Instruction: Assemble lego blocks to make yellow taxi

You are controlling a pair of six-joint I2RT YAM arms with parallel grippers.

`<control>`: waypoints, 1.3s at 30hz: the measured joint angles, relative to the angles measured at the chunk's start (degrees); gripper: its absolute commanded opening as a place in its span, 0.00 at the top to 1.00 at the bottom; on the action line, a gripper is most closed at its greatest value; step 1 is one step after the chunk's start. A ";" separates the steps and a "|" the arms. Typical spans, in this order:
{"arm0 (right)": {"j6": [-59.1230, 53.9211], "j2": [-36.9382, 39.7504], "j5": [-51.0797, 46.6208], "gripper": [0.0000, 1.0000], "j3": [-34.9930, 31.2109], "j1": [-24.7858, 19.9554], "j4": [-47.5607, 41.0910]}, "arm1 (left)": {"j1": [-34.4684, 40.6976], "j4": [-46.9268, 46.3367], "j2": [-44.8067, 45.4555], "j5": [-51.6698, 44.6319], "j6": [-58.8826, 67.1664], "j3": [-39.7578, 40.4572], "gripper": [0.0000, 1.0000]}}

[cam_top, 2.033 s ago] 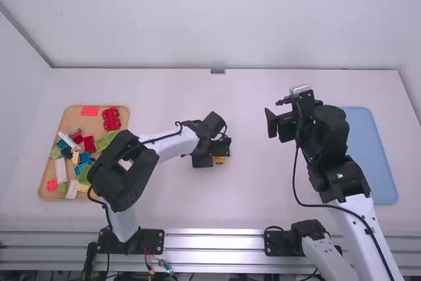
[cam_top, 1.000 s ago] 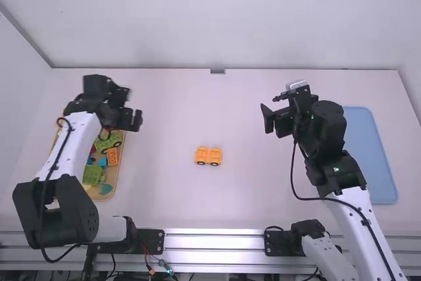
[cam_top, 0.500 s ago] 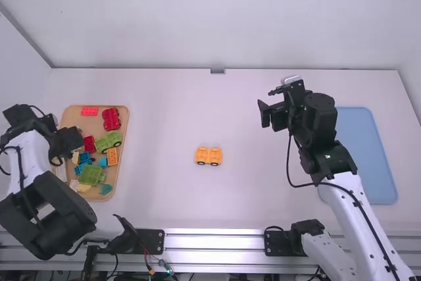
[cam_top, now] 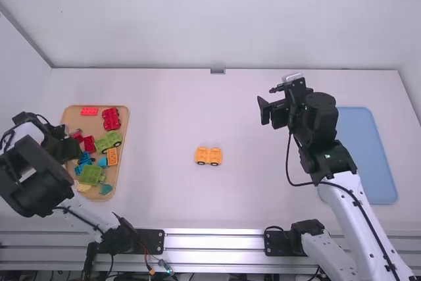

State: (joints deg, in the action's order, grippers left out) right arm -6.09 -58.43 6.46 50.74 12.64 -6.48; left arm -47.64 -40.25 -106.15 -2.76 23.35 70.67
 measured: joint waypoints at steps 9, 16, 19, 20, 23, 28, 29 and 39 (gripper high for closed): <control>0.09 0.00 0.02 0.01 0.00 0.00 0.35 | -0.24 1.29 -0.11 -1.92 6.12 0.07 0.51; 0.09 0.02 0.02 0.01 -0.02 0.00 0.42 | -0.52 0.74 -0.09 -1.07 7.10 0.09 0.61; 0.02 0.02 0.02 0.01 -0.02 0.00 0.92 | -1.14 0.70 -0.11 -1.03 7.48 0.09 0.61; 0.13 0.02 0.00 0.01 0.00 0.00 1.05 | -1.29 0.74 -0.09 -1.03 7.63 0.09 0.60; 0.04 0.02 0.02 0.01 -0.02 0.00 1.09 | -1.33 1.27 -0.11 -1.05 8.22 0.09 0.58; 0.07 0.02 0.00 0.01 0.00 0.00 1.11 | -1.33 3.89 -0.09 -1.05 8.46 -0.42 0.58; 0.13 0.02 0.02 0.02 0.00 0.00 1.11 | -1.33 4.17 -0.09 -1.03 8.57 -0.70 0.58; 0.17 0.02 0.02 0.01 -0.02 0.00 1.14 | -1.33 5.73 -0.11 -1.05 8.90 -2.73 0.60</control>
State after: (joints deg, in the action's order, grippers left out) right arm -5.91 -58.41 6.48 50.72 12.64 -5.34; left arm -48.97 -34.52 -106.26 -3.81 32.25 67.94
